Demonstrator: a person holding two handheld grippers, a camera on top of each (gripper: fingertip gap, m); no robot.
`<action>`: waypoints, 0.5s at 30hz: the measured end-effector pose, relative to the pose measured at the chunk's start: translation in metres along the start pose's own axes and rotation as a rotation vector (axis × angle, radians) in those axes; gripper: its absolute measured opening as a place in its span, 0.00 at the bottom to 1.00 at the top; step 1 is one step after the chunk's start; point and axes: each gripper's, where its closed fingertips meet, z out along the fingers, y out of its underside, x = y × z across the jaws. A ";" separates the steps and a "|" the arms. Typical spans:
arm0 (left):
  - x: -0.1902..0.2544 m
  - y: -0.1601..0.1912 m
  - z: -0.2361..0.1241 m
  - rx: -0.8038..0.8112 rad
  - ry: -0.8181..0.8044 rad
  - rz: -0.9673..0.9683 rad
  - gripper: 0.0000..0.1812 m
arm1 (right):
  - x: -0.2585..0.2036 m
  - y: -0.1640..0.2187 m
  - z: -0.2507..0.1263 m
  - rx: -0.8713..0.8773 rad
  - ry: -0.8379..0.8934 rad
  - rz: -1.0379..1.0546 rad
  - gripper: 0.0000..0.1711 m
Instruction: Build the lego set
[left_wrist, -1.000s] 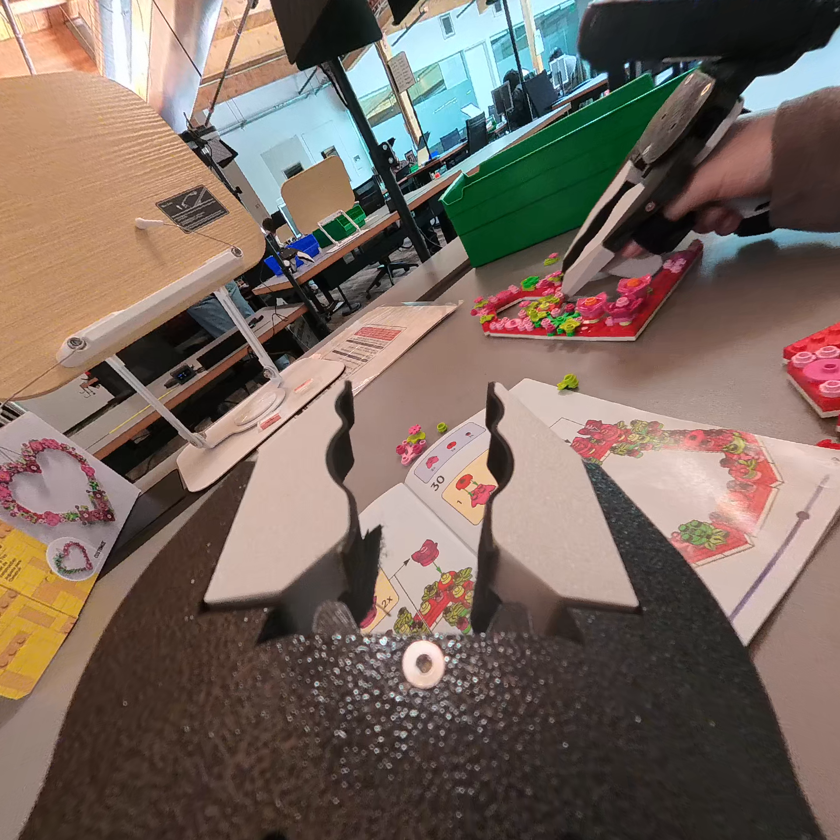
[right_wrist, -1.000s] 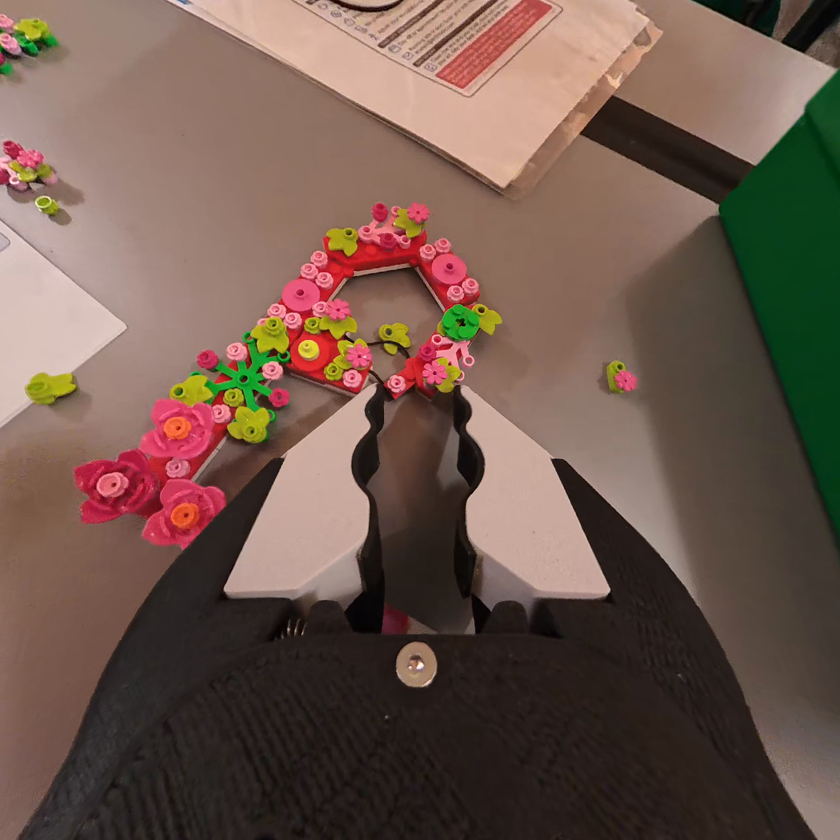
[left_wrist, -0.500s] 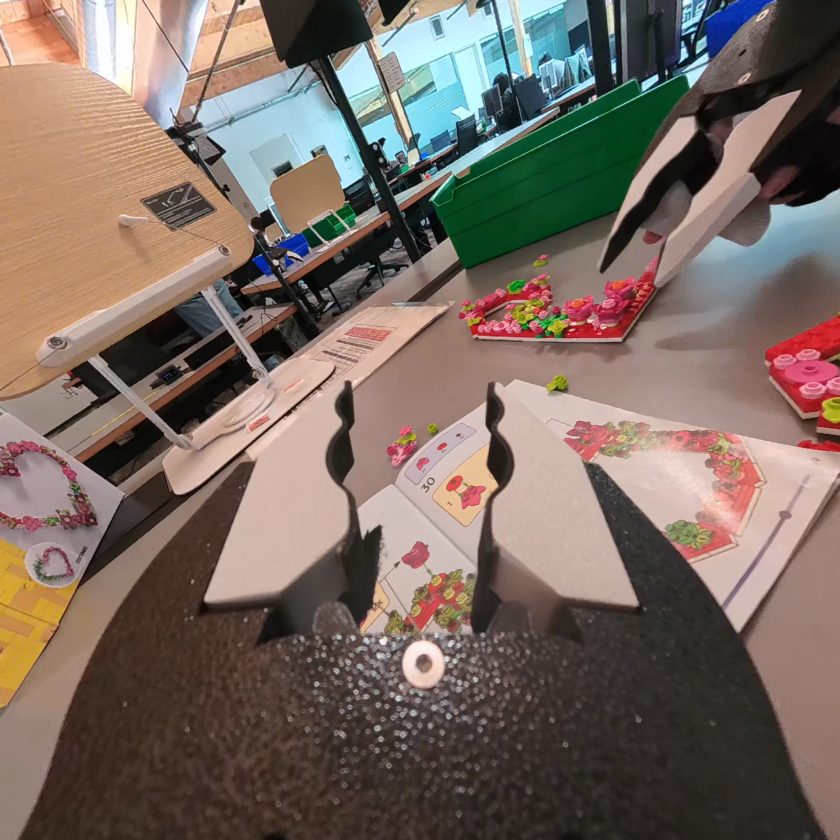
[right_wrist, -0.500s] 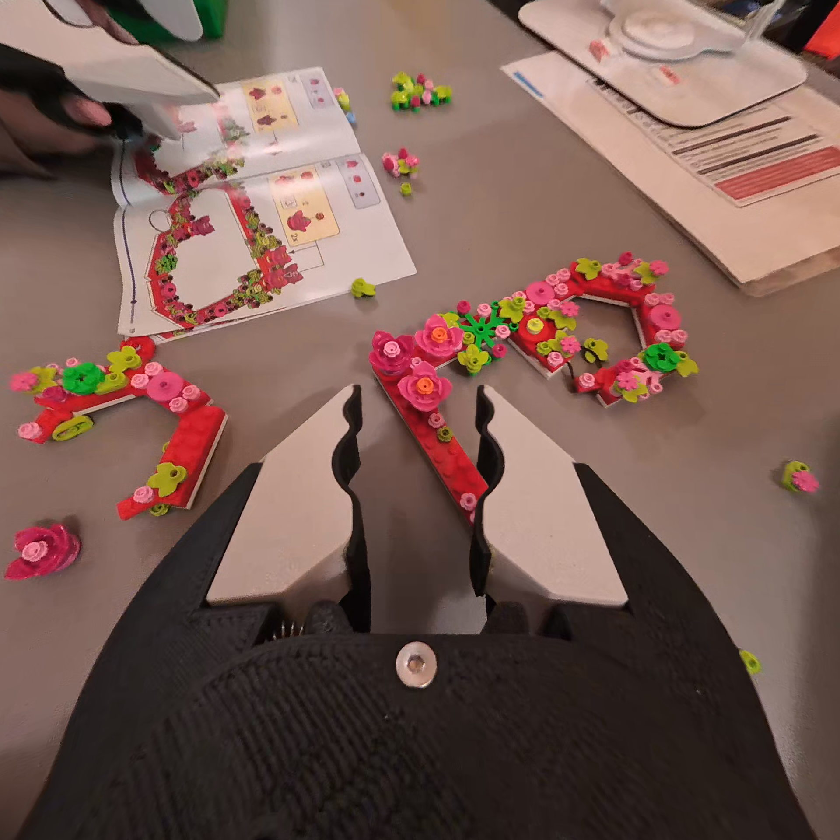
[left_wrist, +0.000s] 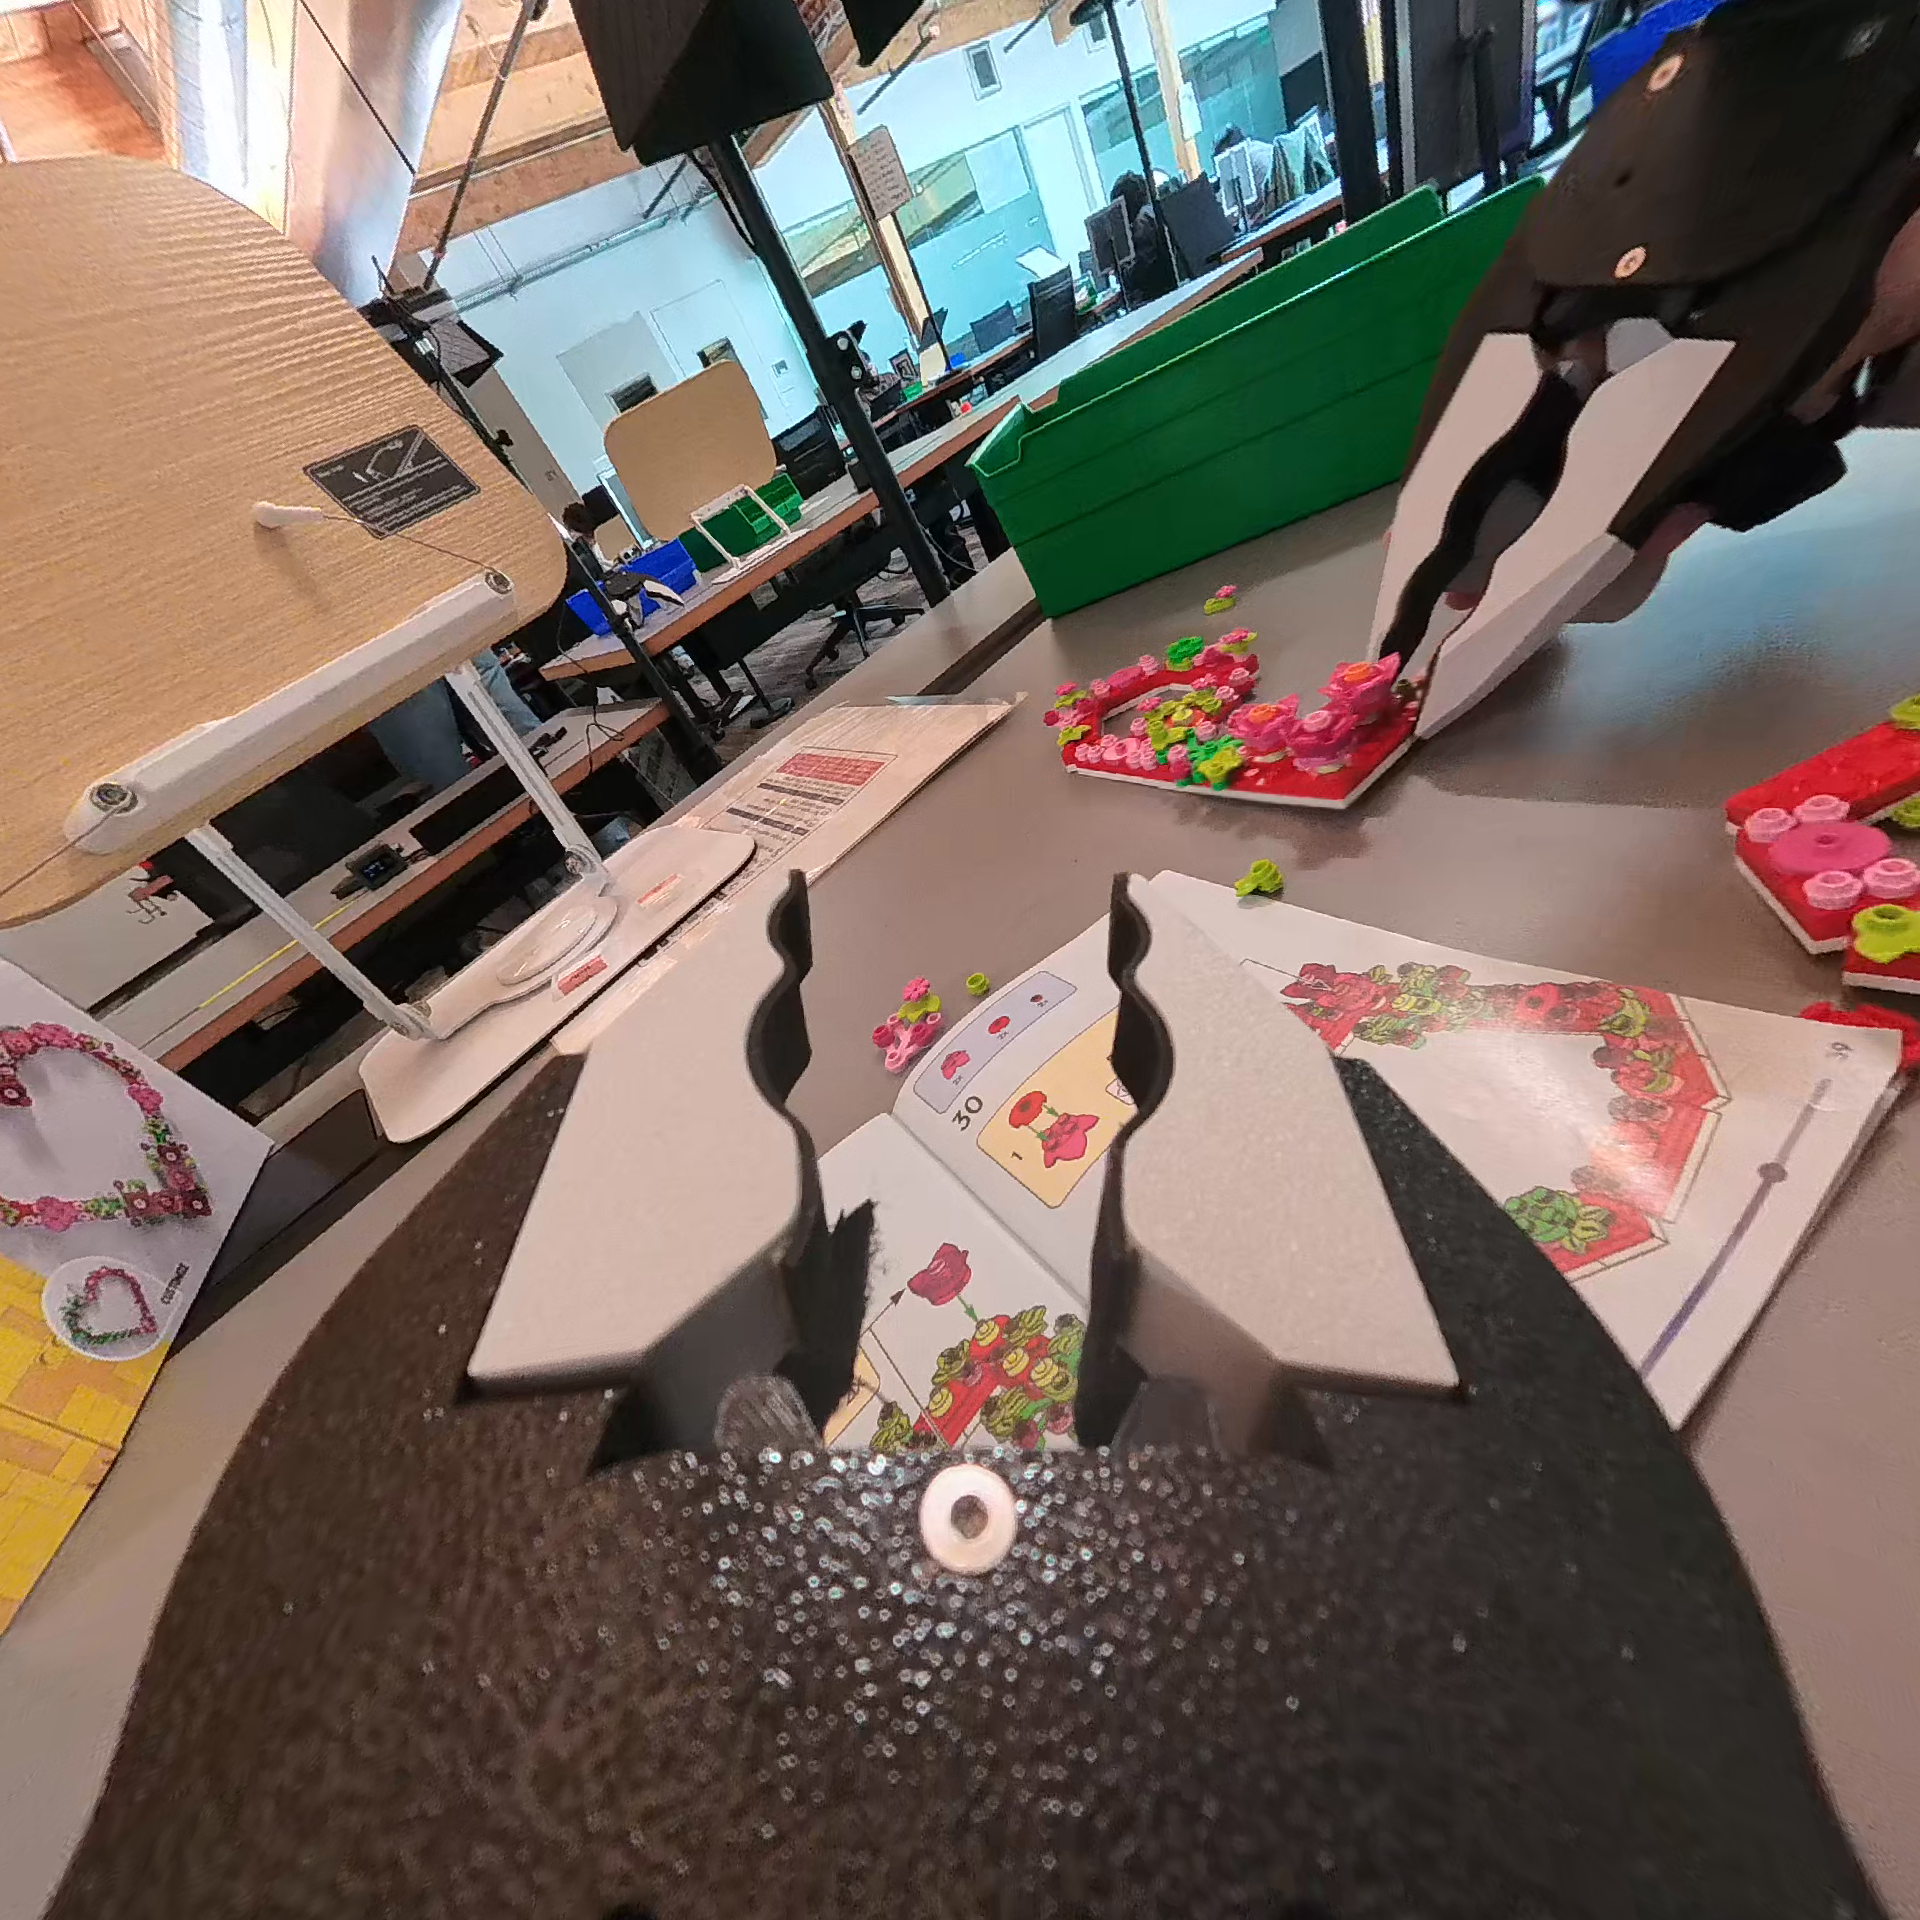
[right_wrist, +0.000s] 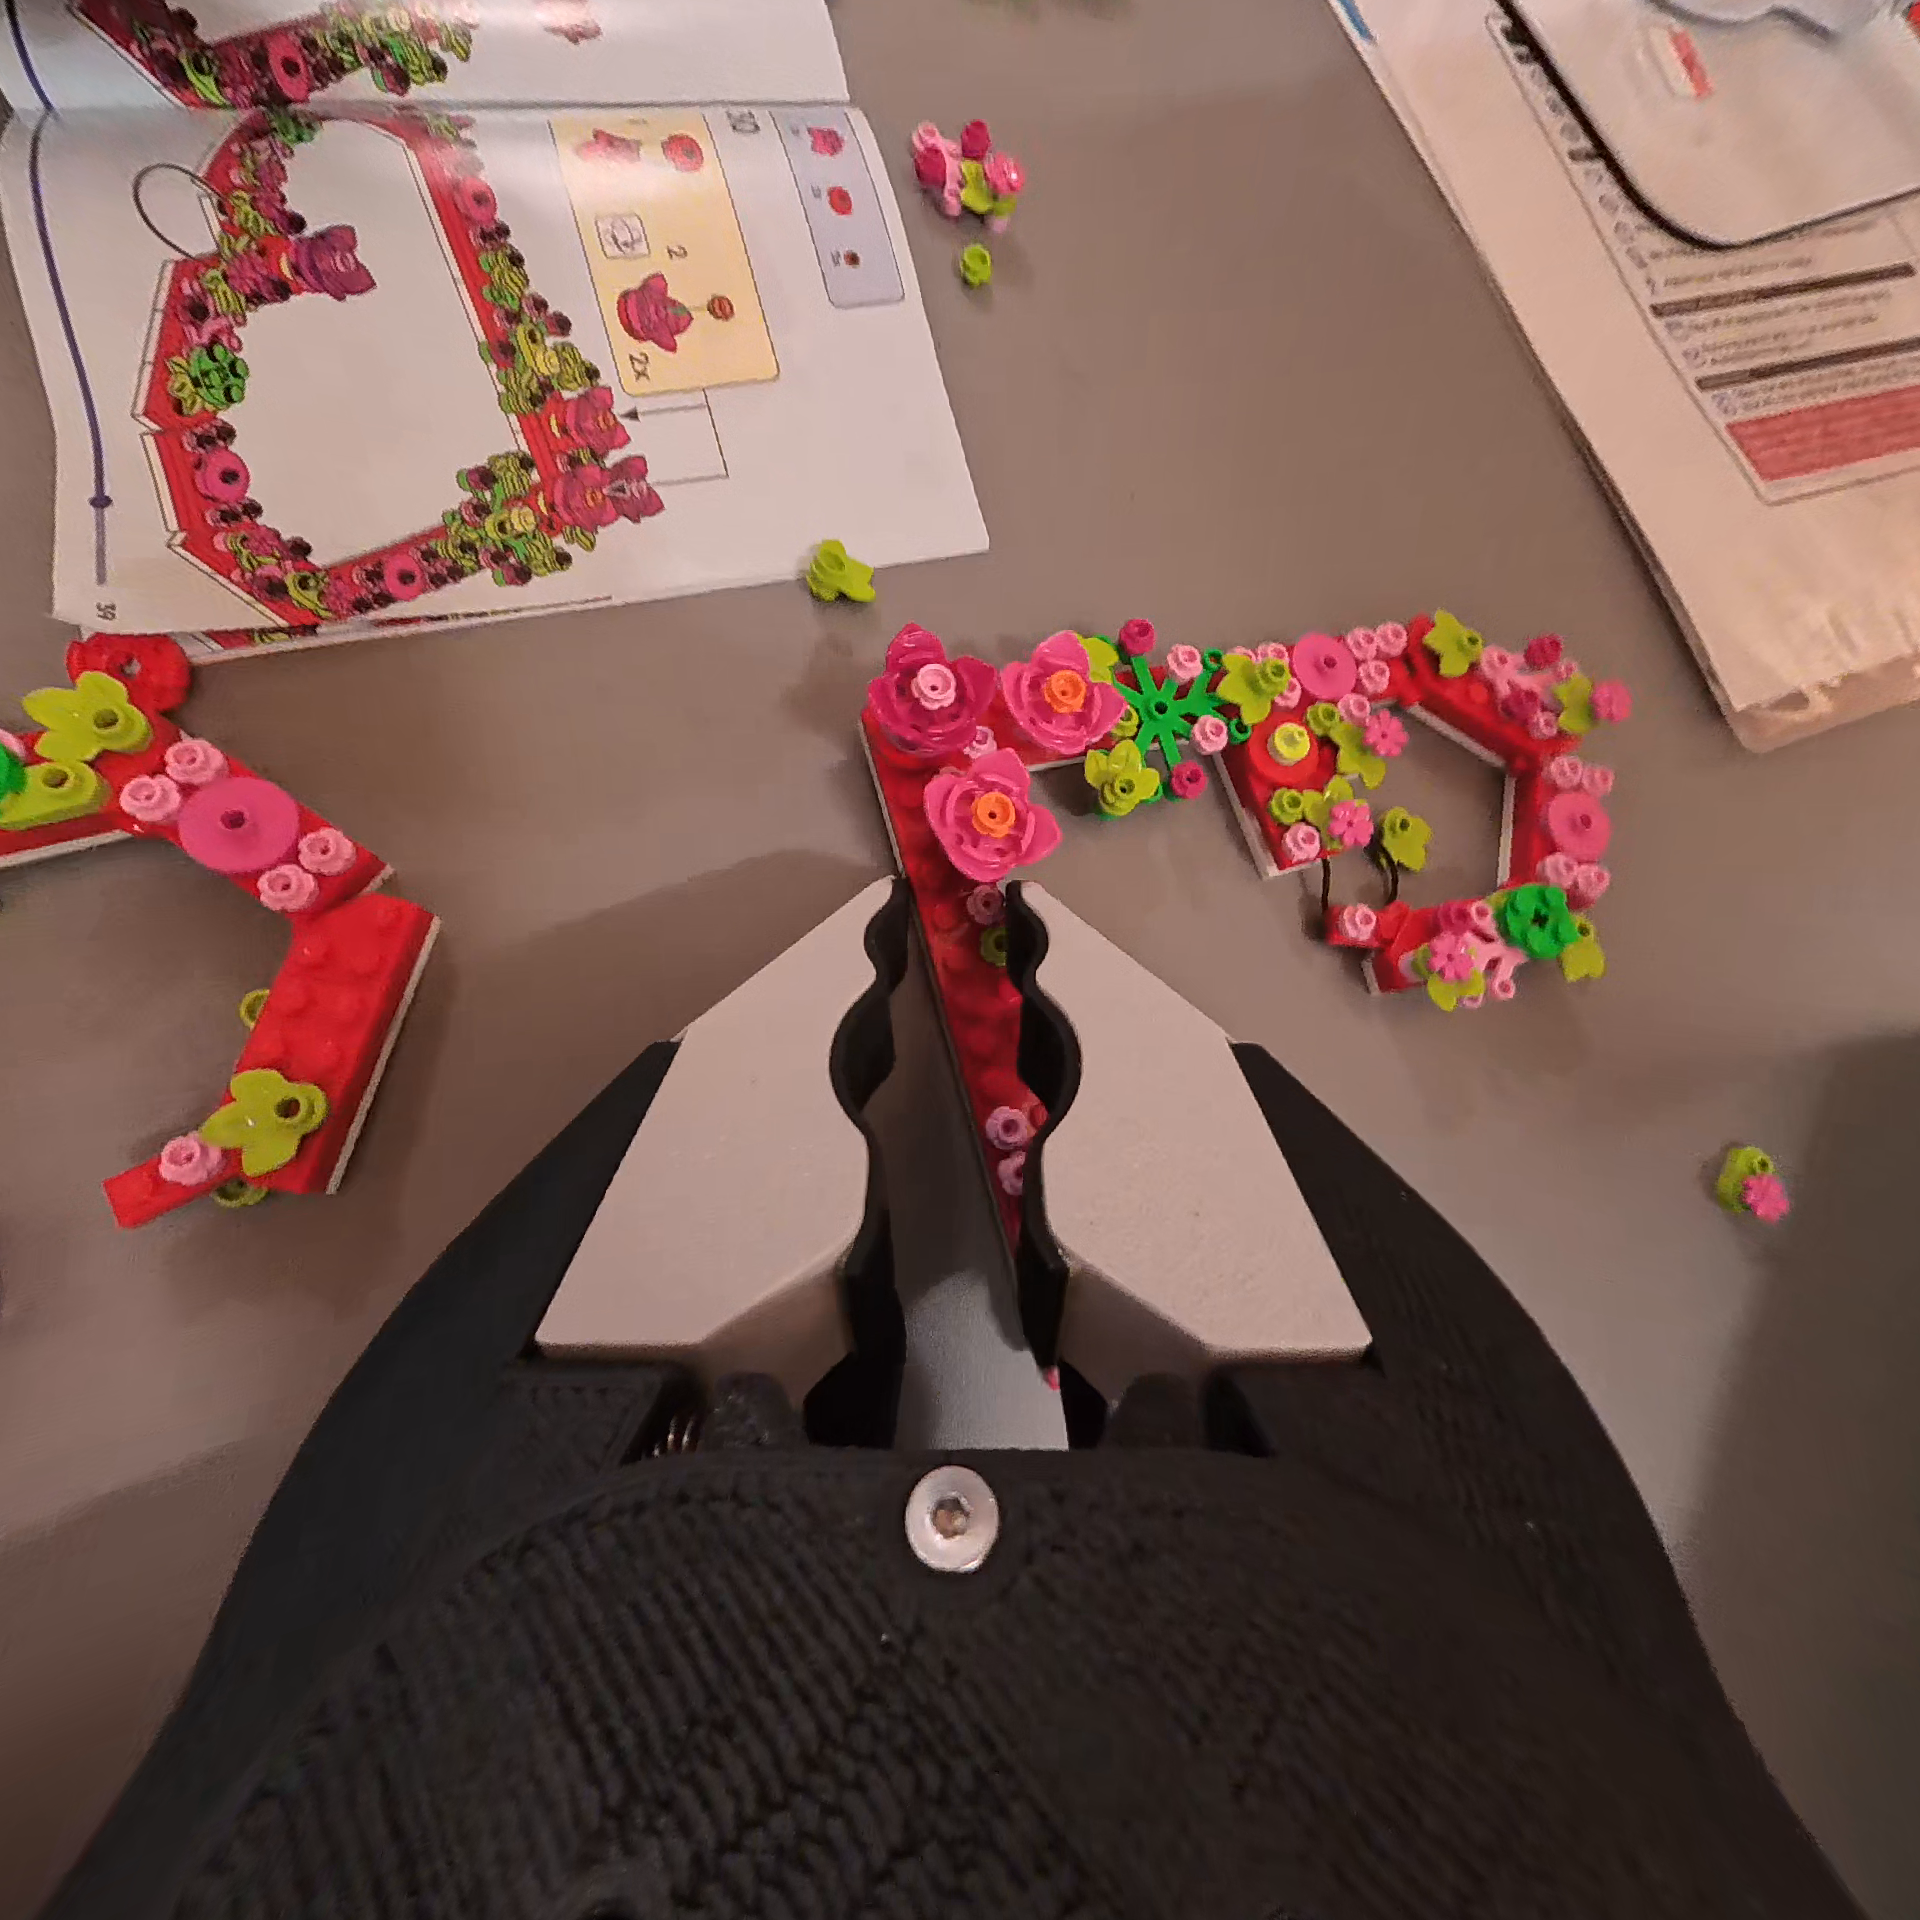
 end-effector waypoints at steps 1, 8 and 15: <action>0.000 0.000 0.000 0.000 0.002 0.001 0.31 | 0.000 -0.003 0.001 0.007 0.004 -0.006 0.09; 0.003 0.001 0.001 -0.003 0.013 0.003 0.30 | 0.009 -0.024 0.012 0.065 0.093 0.006 0.09; 0.005 0.002 0.002 -0.007 0.020 0.007 0.30 | 0.025 -0.032 0.020 0.091 0.214 0.048 0.08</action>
